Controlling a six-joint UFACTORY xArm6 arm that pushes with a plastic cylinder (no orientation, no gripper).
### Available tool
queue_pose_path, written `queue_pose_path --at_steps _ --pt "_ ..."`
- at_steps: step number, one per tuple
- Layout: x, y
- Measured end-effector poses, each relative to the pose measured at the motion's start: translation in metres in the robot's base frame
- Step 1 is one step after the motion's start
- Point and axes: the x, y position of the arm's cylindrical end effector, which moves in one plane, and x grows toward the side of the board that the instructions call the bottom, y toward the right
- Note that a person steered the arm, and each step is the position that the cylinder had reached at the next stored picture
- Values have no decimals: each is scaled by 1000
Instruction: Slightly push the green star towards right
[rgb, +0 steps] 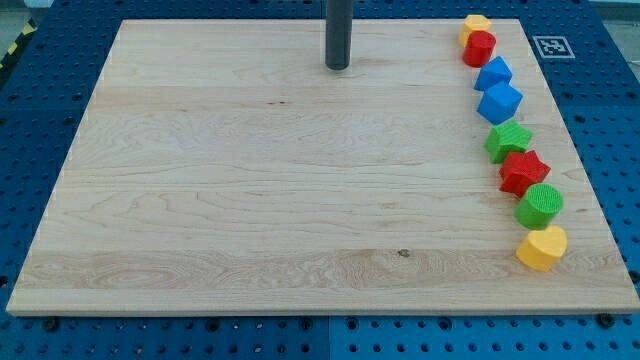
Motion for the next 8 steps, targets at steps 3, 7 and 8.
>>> queue_pose_path --at_steps 3,7,8 --pt "42 20" --pt "165 147" --pt "167 164"
